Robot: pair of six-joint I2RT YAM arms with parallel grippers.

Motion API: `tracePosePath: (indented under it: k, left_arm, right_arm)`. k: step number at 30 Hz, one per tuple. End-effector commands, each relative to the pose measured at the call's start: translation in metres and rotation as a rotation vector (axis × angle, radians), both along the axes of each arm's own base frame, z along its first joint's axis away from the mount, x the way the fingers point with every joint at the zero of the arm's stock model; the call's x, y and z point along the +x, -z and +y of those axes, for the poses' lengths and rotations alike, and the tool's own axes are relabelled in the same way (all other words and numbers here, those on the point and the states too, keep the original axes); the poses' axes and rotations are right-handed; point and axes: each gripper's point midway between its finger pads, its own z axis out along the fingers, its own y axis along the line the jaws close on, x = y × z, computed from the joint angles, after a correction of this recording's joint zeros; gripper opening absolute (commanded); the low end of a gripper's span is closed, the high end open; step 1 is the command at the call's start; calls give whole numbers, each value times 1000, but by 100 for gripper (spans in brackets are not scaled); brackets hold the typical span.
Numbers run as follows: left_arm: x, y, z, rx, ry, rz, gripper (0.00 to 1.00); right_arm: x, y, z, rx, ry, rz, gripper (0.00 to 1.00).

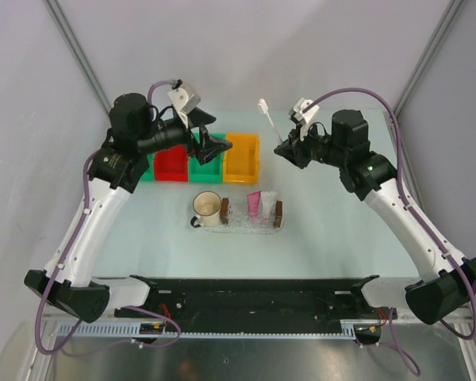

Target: Prepare toiletry sets of a toothbrush and toothpaste on the tray

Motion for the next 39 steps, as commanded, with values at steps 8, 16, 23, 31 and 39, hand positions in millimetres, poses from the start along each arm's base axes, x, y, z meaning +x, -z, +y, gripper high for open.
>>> tracePosePath:
  k: [8, 16, 23, 31, 39]
  left_arm:
    - [-29, -21, -54, -196, 289, 41, 88]
    - [-39, -21, -77, -228, 389, 91, 84]
    - [-37, -19, -84, -280, 425, 150, 65]
    - [-39, -18, -84, -287, 443, 153, 32]
    - [-41, -15, -82, -287, 430, 150, 0]
  right_arm:
    - [-50, -37, 43, 238, -357, 137, 0]
    - [-64, -33, 53, 227, -439, 146, 0]
    - [-72, -31, 57, 216, -470, 145, 0]
    - [-72, -32, 55, 208, -459, 133, 0]
    - [-68, -30, 56, 208, -443, 140, 1]
